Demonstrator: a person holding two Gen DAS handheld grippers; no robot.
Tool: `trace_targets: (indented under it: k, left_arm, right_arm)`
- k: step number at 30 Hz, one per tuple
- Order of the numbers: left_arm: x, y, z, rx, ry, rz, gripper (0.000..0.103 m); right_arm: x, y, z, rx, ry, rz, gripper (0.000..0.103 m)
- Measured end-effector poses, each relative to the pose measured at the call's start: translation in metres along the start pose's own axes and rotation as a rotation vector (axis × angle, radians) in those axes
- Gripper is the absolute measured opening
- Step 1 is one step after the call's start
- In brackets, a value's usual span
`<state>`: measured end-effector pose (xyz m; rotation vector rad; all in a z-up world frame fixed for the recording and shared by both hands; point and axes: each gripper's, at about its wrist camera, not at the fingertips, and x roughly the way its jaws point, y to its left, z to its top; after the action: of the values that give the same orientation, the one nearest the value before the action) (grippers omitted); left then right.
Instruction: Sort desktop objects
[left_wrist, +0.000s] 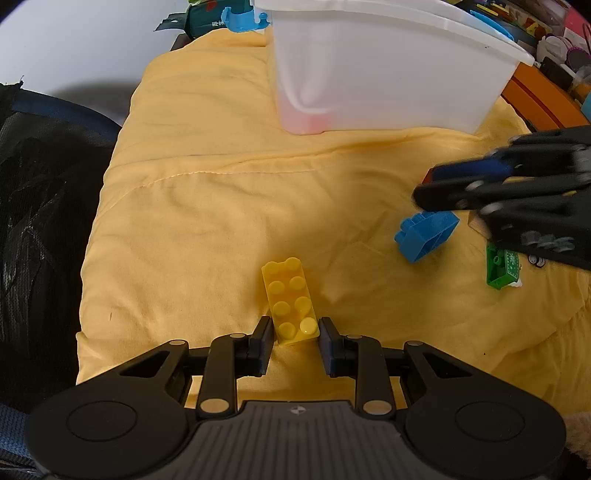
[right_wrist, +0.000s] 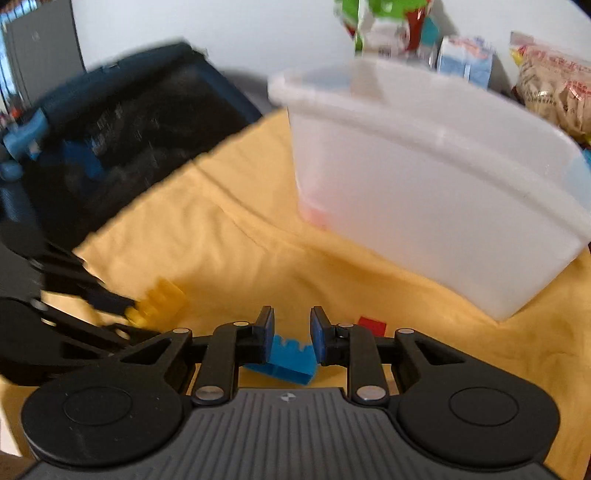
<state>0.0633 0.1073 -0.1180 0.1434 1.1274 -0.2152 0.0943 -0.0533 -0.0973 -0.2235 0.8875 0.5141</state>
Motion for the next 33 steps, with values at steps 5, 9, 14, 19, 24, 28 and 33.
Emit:
trace_targets:
  k: [5,9,14,19,24,28,33]
  left_arm:
    - [0.000,0.001,-0.003,-0.003,-0.012,-0.005,0.030]
    - [-0.002,0.005,-0.005,-0.009,-0.017,-0.015,0.031]
    - [-0.003,0.004,-0.007,-0.008,-0.019,-0.010,0.032]
    - [-0.002,0.003,-0.006,-0.022,-0.015,-0.005,0.033]
    - [-0.003,0.001,-0.006,-0.019,-0.014,-0.001,0.034]
    - [-0.002,0.003,-0.007,-0.017,-0.020,-0.004,0.035]
    - [-0.002,0.003,-0.008,-0.010,-0.021,0.000,0.035]
  right_arm:
    - [-0.015,0.012,-0.026,-0.043,0.031,0.024,0.024]
    - [-0.029,0.007,-0.039,-0.023,0.044,0.026,0.025]
    - [-0.034,0.001,-0.021,-0.026,-0.011,0.013,0.026]
    - [-0.001,-0.009,0.004,0.045,0.012,0.004,0.026]
    - [0.001,0.001,-0.008,-0.026,0.067,0.015,0.026]
    - [-0.016,0.006,-0.029,-0.066,0.084,0.015,0.026]
    - [-0.037,-0.004,-0.045,-0.032,0.083,0.025,0.026]
